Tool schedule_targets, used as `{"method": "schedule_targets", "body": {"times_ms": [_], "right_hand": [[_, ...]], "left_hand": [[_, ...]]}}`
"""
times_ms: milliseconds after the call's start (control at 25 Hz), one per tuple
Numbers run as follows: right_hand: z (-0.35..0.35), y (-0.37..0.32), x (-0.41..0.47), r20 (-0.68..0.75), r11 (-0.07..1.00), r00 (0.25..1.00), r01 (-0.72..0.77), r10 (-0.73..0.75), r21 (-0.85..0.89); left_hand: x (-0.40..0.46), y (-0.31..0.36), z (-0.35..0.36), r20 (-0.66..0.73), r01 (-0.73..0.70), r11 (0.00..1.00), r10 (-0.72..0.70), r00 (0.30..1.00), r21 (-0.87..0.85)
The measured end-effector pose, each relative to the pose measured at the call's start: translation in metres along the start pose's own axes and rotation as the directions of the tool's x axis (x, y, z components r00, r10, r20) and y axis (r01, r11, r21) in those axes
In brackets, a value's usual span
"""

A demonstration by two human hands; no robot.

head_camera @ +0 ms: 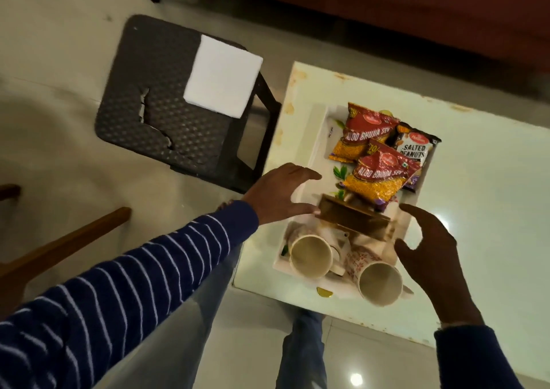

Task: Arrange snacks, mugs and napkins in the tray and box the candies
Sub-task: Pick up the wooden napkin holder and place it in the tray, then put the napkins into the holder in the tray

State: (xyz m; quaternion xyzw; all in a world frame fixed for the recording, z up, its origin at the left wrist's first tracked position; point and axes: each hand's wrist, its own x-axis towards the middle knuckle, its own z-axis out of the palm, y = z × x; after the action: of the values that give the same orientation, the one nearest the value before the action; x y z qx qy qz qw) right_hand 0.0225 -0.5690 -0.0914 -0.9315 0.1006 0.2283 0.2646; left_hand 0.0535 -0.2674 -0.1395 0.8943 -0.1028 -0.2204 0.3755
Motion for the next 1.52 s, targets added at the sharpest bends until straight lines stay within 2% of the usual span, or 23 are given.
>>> {"method": "schedule_targets", "body": {"times_ms": [120,240,360,440,600,680,800,920,1000,1240,1360,1520], "right_hand": [[0.001,-0.052,0.010,-0.120,0.994,0.992,0.047,-0.035,0.096],[0.023,-0.119,0.037,-0.026,0.967,0.992,0.126,-0.123,0.221],[0.058,-0.186,0.074,0.108,0.937,0.981,0.121,-0.164,0.328],[0.080,-0.227,0.097,0.149,0.926,0.980,0.072,-0.135,0.370],[0.115,-0.286,0.140,0.263,0.845,0.964,-0.179,0.047,0.504],[0.125,-0.304,0.156,0.331,0.771,0.938,-0.288,0.107,0.567],[0.138,-0.319,0.170,0.326,0.712,0.939,-0.304,0.112,0.633],[0.146,-0.323,0.176,0.250,0.709,0.953,-0.294,0.169,0.641],[0.150,-0.322,0.179,0.250,0.683,0.950,-0.308,0.186,0.662],[0.130,-0.296,0.166,0.334,0.580,0.940,-0.307,0.064,0.755],[0.104,-0.271,0.150,0.375,0.427,0.927,-0.330,-0.024,0.842],[0.063,-0.230,0.115,0.381,0.302,0.920,-0.337,-0.096,0.892]], "left_hand": [[-0.015,-0.027,-0.048,-0.245,0.145,0.980,-0.176,0.953,-0.139],[-0.015,-0.058,-0.100,-0.491,0.238,0.911,-0.385,0.781,-0.337],[-0.002,-0.092,-0.147,-0.591,0.295,0.836,-0.539,0.600,-0.463],[0.012,-0.115,-0.167,-0.576,0.336,0.801,-0.593,0.563,-0.496],[0.035,-0.144,-0.182,-0.433,0.458,0.730,-0.675,0.597,-0.507],[0.043,-0.152,-0.183,-0.417,0.471,0.720,-0.685,0.597,-0.510],[0.053,-0.158,-0.183,-0.406,0.474,0.743,-0.661,0.631,-0.473],[0.057,-0.157,-0.179,-0.364,0.448,0.759,-0.630,0.686,-0.472],[0.057,-0.159,-0.179,-0.335,0.433,0.759,-0.619,0.710,-0.486],[0.052,-0.153,-0.182,-0.248,0.403,0.678,-0.651,0.717,-0.615],[0.048,-0.125,-0.177,-0.116,0.375,0.616,-0.609,0.784,-0.693],[0.045,-0.072,-0.155,0.139,0.350,0.453,-0.436,0.889,-0.820]]}}
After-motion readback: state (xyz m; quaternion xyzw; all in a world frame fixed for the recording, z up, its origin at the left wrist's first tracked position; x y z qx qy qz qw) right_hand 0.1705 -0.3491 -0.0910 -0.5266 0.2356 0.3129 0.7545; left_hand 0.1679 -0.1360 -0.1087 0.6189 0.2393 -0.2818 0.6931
